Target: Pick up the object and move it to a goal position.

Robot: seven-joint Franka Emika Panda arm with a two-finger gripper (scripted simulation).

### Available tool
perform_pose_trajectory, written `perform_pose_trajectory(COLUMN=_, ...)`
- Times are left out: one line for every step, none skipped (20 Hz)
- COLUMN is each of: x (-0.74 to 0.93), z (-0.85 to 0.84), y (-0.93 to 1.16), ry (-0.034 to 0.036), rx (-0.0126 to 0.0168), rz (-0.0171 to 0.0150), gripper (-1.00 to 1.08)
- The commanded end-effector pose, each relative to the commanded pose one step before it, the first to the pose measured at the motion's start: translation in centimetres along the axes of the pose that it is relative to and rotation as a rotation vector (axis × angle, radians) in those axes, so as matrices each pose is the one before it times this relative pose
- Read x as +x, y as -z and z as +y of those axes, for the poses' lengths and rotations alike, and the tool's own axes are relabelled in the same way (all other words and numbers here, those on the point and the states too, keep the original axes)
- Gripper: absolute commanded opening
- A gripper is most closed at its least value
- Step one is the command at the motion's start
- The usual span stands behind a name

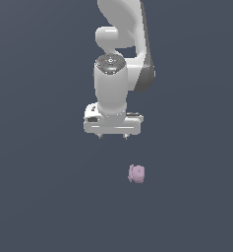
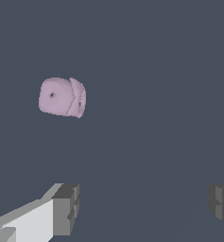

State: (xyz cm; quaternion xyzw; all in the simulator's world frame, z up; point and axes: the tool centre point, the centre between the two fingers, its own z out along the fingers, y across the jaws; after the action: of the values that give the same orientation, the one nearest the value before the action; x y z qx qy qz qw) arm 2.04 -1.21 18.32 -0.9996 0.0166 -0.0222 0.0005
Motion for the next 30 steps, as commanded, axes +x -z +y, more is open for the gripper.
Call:
perform_pose_trajectory(x=0.0, z=0.001, y=0.0, ry=0.0, rx=0.0, rz=0.0, gripper=1.0)
perform_pose_trajectory(x=-0.001, z=-0.081, y=-0.003, ry=0.00204, rx=0.0001, rz=-0.00034, gripper=1.0)
perform_pose_trajectory(x=-0.003, z=-0.239, y=-0.012, ry=0.006, rx=0.00033, rz=-0.00102, gripper=1.0)
perform_pose_trajectory(x=-0.004, z=-0.39, y=-0.019, ry=0.0098, rx=0.00054, rz=-0.00166, gripper=1.0)
perform_pose_trajectory(x=-0.004, z=-0.54, y=-0.026, ry=0.01356, rx=0.00074, rz=-0.0023, gripper=1.0)
perform_pose_trajectory(x=-0.001, z=-0.672, y=-0.032, ry=0.01686, rx=0.00092, rz=-0.00285, gripper=1.0)
perform_pose_trajectory(x=0.005, z=-0.594, y=-0.029, ry=0.01483, rx=0.00081, rz=-0.00251, gripper=1.0)
perform_pose_trajectory(x=0.008, z=-0.43, y=-0.021, ry=0.01071, rx=0.00058, rz=-0.00181, gripper=1.0)
perform_pose_trajectory(x=0.008, z=-0.268, y=-0.014, ry=0.00663, rx=0.00036, rz=-0.00113, gripper=1.0)
perform_pose_trajectory(x=0.005, z=-0.105, y=-0.007, ry=0.00254, rx=0.00014, rz=-0.00044, gripper=1.0)
perform_pose_trajectory(x=0.0, z=0.052, y=0.001, ry=-0.00136, rx=-0.00007, rz=0.00022, gripper=1.0)
perform_pose_trajectory(x=-0.011, z=0.125, y=0.01, ry=-0.00288, rx=-0.00017, rz=0.00052, gripper=1.0)
perform_pose_trajectory(x=-0.001, z=0.031, y=0.003, ry=-0.00068, rx=-0.00004, rz=0.00011, gripper=1.0)
perform_pose_trajectory(x=0.027, z=-0.037, y=-0.008, ry=0.0, rx=0.0, rz=0.0, gripper=1.0)
perform_pose_trajectory(x=0.061, z=-0.044, y=-0.042, ry=-0.00059, rx=0.0001, rz=-0.00034, gripper=1.0)
perform_pose_trajectory(x=0.089, z=-0.049, y=-0.053, ry=-0.00135, rx=0.00008, rz=-0.00029, gripper=1.0)
perform_pose_trajectory(x=0.119, z=-0.055, y=-0.069, ry=-0.0021, rx=0.00008, rz=-0.00032, gripper=1.0)
perform_pose_trajectory(x=0.148, z=-0.062, y=-0.087, ry=-0.00282, rx=0.00009, rz=-0.00038, gripper=1.0)
perform_pose_trajectory(x=0.176, z=-0.075, y=-0.105, ry=-0.00342, rx=0.0001, rz=-0.00043, gripper=1.0)
perform_pose_trajectory(x=0.202, z=-0.085, y=-0.122, ry=-0.004, rx=0.0001, rz=-0.00049, gripper=1.0)
perform_pose_trajectory(x=0.225, z=-0.098, y=-0.138, ry=-0.00444, rx=0.0001, rz=-0.00055, gripper=1.0)
perform_pose_trajectory(x=0.249, z=-0.115, y=-0.157, ry=-0.00489, rx=0.00011, rz=-0.00064, gripper=1.0)
perform_pose_trajectory(x=0.273, z=-0.136, y=-0.177, ry=-0.0053, rx=0.00011, rz=-0.00072, gripper=1.0)
perform_pose_trajectory(x=0.295, z=-0.147, y=-0.197, ry=-0.00589, rx=0.0001, rz=-0.00079, gripper=1.0)
perform_pose_trajectory(x=0.318, z=-0.166, y=-0.218, ry=-0.00642, rx=0.00009, rz=-0.00085, gripper=1.0)
perform_pose_trajectory(x=0.34, z=-0.183, y=-0.24, ry=-0.00698, rx=0.00007, rz=-0.00093, gripper=1.0)
perform_pose_trajectory(x=0.36, z=-0.201, y=-0.264, ry=-0.00753, rx=0.00004, rz=-0.00101, gripper=1.0)
perform_pose_trajectory(x=0.379, z=-0.223, y=-0.289, ry=-0.00804, rx=0.00001, rz=-0.00108, gripper=1.0)
perform_pose_trajectory(x=0.396, z=-0.244, y=-0.314, ry=-0.0086, rx=-0.00003, rz=-0.00115, gripper=1.0)
perform_pose_trajectory(x=0.411, z=-0.265, y=-0.341, ry=-0.00916, rx=-0.00008, rz=-0.00122, gripper=1.0)
